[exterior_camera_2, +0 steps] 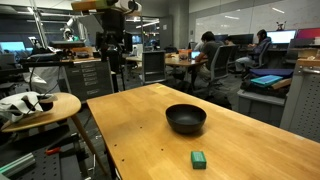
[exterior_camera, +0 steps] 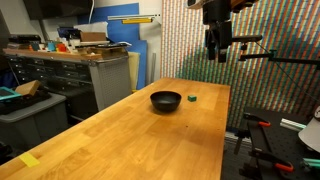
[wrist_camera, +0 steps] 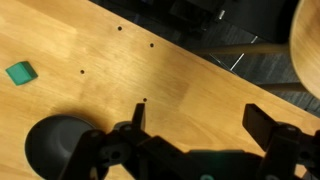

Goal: Pick up the green block from the table and put it in the black bowl.

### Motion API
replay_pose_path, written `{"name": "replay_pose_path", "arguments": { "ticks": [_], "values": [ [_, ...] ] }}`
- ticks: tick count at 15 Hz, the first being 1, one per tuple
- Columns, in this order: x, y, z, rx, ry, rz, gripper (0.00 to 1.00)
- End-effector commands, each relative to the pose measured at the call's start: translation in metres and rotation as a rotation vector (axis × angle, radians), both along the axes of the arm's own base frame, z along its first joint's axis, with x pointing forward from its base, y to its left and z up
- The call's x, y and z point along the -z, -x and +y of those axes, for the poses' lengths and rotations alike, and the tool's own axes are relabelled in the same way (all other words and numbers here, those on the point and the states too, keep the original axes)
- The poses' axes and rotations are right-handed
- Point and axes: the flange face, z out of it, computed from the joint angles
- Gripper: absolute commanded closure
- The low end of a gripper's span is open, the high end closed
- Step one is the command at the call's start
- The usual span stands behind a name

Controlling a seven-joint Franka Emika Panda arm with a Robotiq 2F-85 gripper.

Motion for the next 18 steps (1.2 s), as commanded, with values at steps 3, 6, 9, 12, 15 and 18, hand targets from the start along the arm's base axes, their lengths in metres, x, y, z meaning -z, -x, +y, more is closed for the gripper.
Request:
{"name": "replay_pose_path", "arguments": {
  "ticks": [3,6,9,12,15,18],
  "values": [
    [0.005,0.019,-0.037,-0.154,0.088,-0.116,0.00],
    [0.018,0.025,-0.065,-0.217,0.106,-0.183,0.00],
    [0.040,0.032,-0.097,-0.255,0.096,-0.225,0.00],
    [0.059,0.021,-0.123,-0.278,0.081,-0.235,0.00],
    [0.083,0.020,-0.143,-0.296,0.064,-0.251,0.00],
    [0.114,0.014,-0.158,-0.330,0.057,-0.254,0.00]
  ]
}}
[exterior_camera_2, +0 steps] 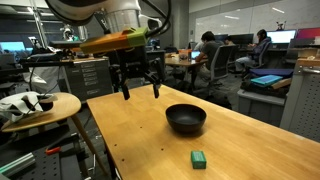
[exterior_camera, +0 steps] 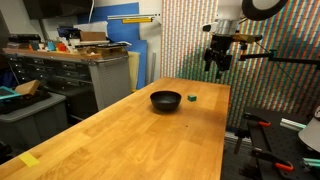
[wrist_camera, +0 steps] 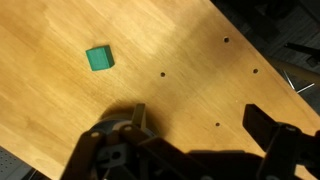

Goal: Pick up the green block from the table and put it in the black bowl.

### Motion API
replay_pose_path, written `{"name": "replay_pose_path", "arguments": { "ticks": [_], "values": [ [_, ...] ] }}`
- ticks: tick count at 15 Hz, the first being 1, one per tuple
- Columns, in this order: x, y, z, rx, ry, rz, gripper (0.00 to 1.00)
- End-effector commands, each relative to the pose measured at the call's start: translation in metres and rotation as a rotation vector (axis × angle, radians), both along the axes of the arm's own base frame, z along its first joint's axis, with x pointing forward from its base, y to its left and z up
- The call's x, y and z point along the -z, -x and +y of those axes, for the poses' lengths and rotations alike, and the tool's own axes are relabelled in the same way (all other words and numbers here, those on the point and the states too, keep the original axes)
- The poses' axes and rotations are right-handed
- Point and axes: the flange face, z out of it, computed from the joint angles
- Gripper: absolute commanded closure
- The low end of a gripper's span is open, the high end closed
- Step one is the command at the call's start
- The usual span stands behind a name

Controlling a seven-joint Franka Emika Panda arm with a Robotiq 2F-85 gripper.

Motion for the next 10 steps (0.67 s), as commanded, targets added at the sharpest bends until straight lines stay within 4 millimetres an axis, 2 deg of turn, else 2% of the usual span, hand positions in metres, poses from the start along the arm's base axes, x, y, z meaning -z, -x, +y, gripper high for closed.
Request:
{"name": "replay_pose_path", "arguments": {
  "ticks": [1,6,10],
  "values": [
    [0.039,-0.007,-0.020,-0.056,-0.002,-0.003,0.00],
    [0.094,-0.017,-0.034,-0.083,-0.004,0.009,0.00],
    [0.116,-0.037,-0.049,-0.080,-0.005,-0.020,0.00]
  ]
}}
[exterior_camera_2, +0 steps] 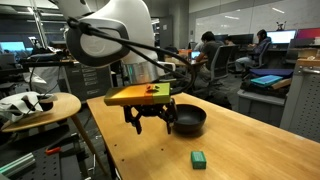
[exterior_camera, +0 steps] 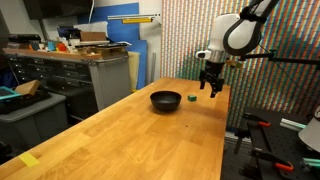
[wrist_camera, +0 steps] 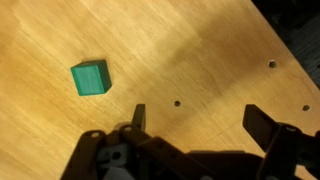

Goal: Pick up the green block from the table and put it in the black bowl.

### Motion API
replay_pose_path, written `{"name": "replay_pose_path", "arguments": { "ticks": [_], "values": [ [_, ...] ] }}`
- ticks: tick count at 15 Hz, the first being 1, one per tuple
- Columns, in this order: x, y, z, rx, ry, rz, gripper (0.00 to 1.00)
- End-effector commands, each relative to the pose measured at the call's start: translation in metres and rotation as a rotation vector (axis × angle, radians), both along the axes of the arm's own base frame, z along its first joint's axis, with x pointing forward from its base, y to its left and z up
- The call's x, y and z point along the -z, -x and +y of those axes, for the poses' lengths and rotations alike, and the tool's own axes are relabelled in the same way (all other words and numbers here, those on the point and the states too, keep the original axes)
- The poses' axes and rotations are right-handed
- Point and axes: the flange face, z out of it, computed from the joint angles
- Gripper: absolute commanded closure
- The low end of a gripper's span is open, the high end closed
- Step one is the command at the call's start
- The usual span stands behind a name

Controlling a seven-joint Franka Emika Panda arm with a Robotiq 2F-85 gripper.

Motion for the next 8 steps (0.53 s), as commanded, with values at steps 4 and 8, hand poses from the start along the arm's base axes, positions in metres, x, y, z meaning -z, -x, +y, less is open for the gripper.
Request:
{"name": "replay_pose_path", "arguments": {
  "ticks": [4,8],
  "values": [
    [0.021,-0.049,-0.036,-0.010,0.035,-0.061,0.00],
    [0.033,-0.069,-0.063,-0.005,0.050,-0.060,0.00]
  ]
}}
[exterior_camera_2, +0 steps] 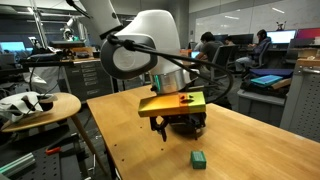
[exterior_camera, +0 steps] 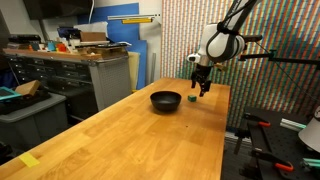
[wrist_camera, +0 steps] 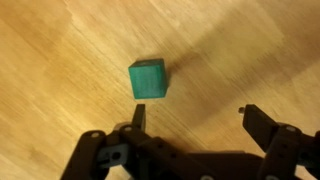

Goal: Pick up the green block from the table and put it in the black bowl.

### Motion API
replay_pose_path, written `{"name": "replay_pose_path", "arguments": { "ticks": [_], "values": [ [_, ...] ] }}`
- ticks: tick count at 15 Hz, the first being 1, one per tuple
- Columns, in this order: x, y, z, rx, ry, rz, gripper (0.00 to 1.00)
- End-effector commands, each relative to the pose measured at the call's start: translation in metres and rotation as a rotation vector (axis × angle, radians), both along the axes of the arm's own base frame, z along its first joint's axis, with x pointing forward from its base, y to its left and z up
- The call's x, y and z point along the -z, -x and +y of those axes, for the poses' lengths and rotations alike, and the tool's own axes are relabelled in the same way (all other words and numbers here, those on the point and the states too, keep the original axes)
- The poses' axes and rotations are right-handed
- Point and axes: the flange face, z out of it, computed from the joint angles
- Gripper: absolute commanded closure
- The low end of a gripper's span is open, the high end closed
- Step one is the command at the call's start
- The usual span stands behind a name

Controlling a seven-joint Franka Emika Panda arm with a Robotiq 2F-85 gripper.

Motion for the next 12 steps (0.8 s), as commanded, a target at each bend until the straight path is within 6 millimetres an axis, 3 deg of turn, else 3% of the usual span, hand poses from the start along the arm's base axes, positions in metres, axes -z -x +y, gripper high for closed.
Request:
{"name": "replay_pose_path", "arguments": {
  "ticks": [1,5,11,12],
  "values": [
    [0.015,-0.021,-0.024,-0.009,0.006,-0.010,0.00],
    [0.036,-0.026,-0.042,-0.007,-0.010,0.006,0.00],
    [0.057,-0.039,-0.046,-0.016,-0.030,0.000,0.00],
    [0.058,-0.042,-0.046,-0.016,-0.034,-0.005,0.25]
  ]
}}
